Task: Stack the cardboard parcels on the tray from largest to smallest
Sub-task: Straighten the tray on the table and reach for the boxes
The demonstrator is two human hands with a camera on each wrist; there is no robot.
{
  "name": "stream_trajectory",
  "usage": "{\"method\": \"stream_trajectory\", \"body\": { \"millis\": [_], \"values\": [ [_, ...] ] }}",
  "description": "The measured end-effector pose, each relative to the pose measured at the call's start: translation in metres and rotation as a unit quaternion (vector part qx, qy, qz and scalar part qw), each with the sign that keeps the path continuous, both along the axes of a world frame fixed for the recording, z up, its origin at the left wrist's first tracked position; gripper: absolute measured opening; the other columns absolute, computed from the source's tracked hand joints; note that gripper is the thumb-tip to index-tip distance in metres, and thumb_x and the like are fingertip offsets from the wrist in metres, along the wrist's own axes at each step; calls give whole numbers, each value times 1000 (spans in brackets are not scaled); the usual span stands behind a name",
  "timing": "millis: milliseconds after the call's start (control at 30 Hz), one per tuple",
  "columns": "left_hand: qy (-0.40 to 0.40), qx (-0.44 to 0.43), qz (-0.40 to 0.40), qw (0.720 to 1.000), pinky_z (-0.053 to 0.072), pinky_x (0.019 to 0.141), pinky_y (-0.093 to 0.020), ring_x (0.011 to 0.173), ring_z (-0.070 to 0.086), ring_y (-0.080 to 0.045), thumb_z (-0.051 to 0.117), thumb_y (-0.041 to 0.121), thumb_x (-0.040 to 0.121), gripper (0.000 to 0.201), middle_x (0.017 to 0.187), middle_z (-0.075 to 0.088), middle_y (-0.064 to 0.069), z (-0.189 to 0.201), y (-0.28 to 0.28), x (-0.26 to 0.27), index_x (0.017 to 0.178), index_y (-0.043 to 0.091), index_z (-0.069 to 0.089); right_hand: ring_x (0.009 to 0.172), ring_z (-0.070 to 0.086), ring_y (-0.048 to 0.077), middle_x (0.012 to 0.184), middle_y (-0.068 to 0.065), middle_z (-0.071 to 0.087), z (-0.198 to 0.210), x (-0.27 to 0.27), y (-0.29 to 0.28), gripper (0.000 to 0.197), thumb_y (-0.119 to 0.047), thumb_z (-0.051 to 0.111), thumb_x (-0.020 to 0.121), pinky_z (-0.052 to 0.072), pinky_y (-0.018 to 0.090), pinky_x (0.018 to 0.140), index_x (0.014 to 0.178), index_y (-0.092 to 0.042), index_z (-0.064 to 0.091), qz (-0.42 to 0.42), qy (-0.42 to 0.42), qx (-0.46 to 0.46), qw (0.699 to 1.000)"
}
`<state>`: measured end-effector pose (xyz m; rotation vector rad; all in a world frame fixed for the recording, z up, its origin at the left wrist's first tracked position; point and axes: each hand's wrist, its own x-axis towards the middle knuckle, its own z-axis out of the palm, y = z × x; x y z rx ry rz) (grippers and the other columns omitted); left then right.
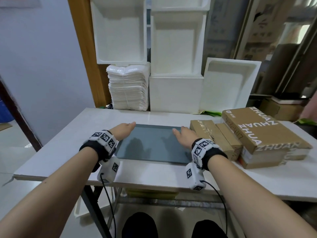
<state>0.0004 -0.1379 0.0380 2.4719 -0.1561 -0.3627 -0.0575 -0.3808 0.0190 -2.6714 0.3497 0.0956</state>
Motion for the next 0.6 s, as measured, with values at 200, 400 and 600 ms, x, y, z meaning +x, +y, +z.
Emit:
{"method": "stream_trajectory", "body": {
  "millis": [200, 400, 600],
  "values": [
    [-35, -106, -4, 994, 17, 116, -34, 144, 29, -25, 25, 51, 102, 65, 157, 31, -9, 41, -56, -19, 151, 9, 29, 135, 41, 33, 147, 21, 43, 35, -12, -17, 64, -46, 25, 103, 31, 35, 105, 142, 3, 39, 10, -42, 29, 999],
    [-55, -114, -25, 992, 18, 114, -31, 145, 25, -27, 21, 50, 103, 65, 158, 27, -14, 78, -133, -51, 151, 6, 28, 130, 47, 32, 141, 19, 50, 71, -38, -63, 66, -51, 21, 102, 34, 36, 102, 136, -1, 46, -8, -91, 31, 995],
    [-30, -184, -84, 979, 18, 115, -32, 145, 27, -27, 22, 49, 103, 67, 157, 28, -15, 90, -205, -86, 150, 1, 28, 135, 42, 31, 148, 20, 43, 86, -77, -121, 64, -47, 23, 104, 31, 35, 107, 143, 1, 39, -57, -107, 55, 991]
  ]
}}
